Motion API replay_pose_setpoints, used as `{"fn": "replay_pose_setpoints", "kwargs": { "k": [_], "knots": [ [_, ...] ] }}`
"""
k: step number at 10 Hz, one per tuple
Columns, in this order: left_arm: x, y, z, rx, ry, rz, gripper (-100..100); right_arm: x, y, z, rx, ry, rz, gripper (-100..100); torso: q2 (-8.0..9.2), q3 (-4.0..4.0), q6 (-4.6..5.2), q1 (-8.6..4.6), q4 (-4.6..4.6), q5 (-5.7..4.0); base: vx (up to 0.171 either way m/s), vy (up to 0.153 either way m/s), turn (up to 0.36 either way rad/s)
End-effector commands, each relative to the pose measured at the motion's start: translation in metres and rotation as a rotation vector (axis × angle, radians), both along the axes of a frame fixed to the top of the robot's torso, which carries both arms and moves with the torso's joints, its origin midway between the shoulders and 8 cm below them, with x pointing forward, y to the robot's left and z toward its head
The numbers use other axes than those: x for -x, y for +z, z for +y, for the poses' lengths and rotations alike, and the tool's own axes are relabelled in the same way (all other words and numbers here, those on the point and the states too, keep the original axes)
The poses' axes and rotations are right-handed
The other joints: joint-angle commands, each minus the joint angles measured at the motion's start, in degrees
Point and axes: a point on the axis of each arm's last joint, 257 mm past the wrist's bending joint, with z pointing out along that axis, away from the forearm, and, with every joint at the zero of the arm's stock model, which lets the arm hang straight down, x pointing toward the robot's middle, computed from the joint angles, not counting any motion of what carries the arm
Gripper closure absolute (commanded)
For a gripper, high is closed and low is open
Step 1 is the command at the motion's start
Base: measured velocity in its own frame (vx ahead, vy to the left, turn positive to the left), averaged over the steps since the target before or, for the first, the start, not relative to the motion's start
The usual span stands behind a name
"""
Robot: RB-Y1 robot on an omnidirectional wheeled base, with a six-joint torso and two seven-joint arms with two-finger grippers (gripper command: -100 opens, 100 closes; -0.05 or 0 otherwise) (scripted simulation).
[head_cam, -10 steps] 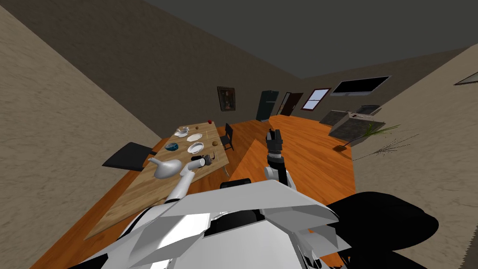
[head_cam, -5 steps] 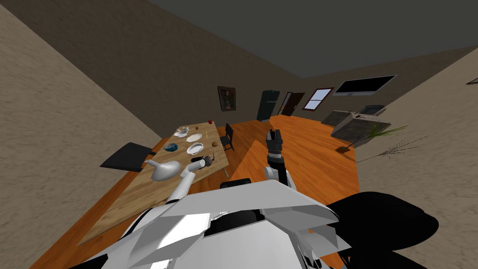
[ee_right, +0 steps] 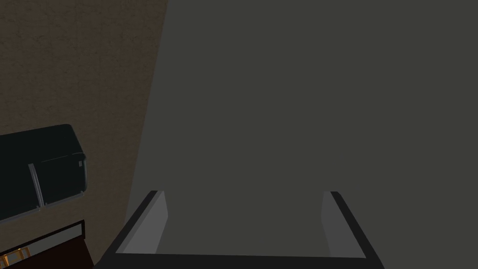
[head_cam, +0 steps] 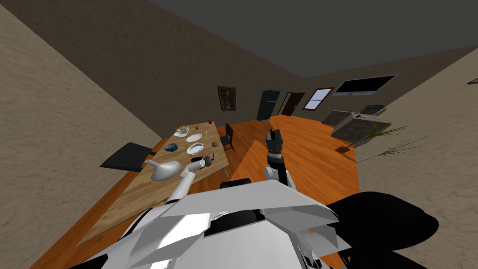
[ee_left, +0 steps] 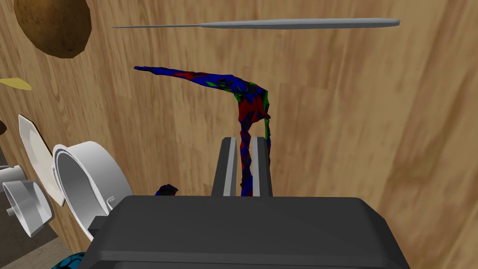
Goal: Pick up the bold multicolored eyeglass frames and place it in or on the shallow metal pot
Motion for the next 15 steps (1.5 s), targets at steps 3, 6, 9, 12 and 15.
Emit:
{"fn": "replay_pose_setpoints", "kwargs": {
  "k": [3, 6, 9, 12, 15],
  "knots": [
    [-0.007, 0.015, 0.003, -0.001, 0.012, 0.000, 100, 0.000, 0.000, 0.000, 0.000, 0.000, 0.000, 0, 0.26, 0.15, 0.00, 0.06, 0.06, 0.00, -0.072, 0.017, -0.042],
    [-0.005, 0.015, 0.019, -0.015, 0.030, -0.003, 100, 0.000, 0.000, 0.000, 0.000, 0.000, 0.000, 0, 0.12, 0.07, -0.01, 0.01, 0.03, -0.01, -0.022, -0.009, -0.093],
    [-0.002, 0.025, 0.074, -0.059, 0.100, -0.012, 100, 0.000, 0.000, 0.000, 0.000, 0.000, 0.000, 0, 0.07, 0.06, 0.15, -0.46, 0.05, -0.08, -0.030, -0.101, -0.384],
    [0.002, 0.038, 0.120, -0.095, 0.159, -0.021, 100, 0.000, 0.000, 0.000, 0.000, 0.000, 0.000, 0, 0.02, 0.05, 0.21, -0.47, 0.08, -0.08, -0.011, -0.091, -0.296],
    [0.006, 0.048, 0.154, -0.120, 0.203, -0.028, 100, 0.000, 0.000, 0.000, 0.000, 0.000, 0.000, 0, 0.08, 0.09, 0.26, -0.39, 0.11, -0.07, -0.012, -0.048, -0.286]
  ]
}}
